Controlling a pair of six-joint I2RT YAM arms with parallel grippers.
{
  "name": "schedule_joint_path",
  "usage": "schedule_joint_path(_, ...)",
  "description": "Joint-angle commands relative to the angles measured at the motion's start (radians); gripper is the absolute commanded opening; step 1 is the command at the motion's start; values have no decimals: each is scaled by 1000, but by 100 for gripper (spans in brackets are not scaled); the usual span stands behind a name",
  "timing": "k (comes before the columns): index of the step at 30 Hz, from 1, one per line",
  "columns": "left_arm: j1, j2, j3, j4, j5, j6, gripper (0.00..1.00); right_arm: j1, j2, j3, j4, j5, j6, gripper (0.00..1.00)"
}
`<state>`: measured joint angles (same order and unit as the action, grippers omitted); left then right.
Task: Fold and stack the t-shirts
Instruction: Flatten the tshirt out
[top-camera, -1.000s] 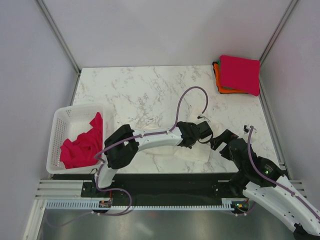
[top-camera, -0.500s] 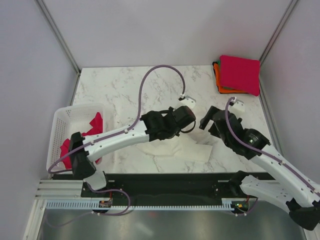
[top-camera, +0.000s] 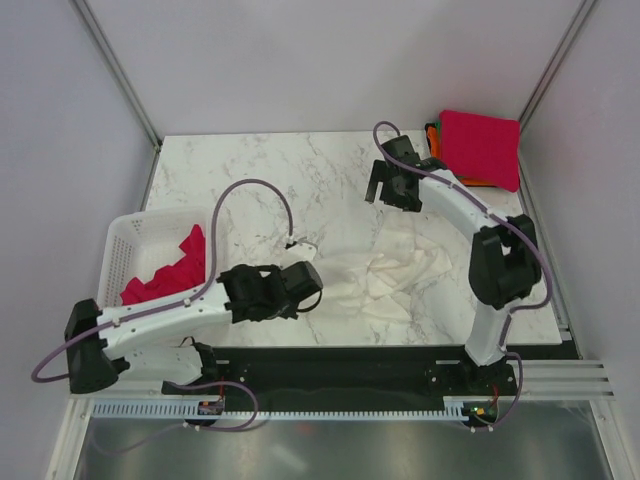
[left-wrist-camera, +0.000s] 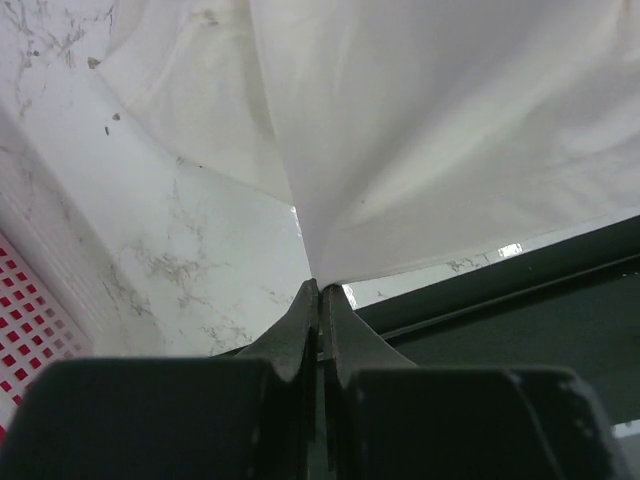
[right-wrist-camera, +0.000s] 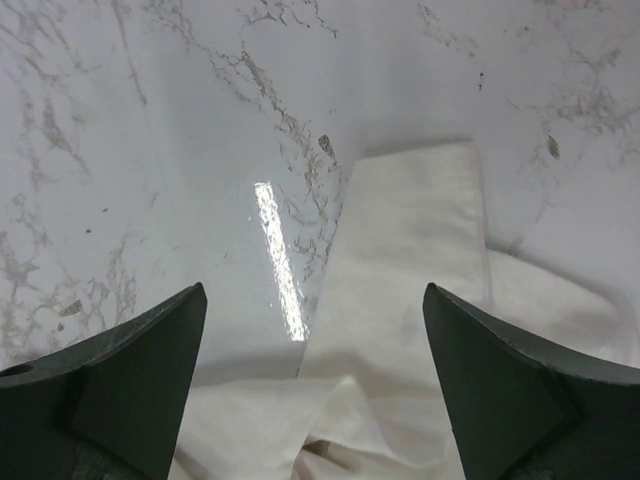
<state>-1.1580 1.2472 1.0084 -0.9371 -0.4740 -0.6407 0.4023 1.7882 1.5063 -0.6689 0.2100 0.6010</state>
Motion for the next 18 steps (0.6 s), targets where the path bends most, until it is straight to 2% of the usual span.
schedule_joint_path(1, 0, -168, -66, -12, 18, -106, 2, -29, 135, 138, -41, -78, -76, 96)
schedule_joint_path(6, 1, -299, -111, -46, 9, -112, 2, -48, 234, 163, -55, -25, -84, 95)
schedule_joint_path(13, 1, -364, -162, -55, 2, -123, 2, -117, 152, 0, 40, 17, -115, 87)
schedule_joint_path(18, 1, -367, -168, -52, -11, -129, 2, -174, 140, -76, 113, -70, -127, 81)
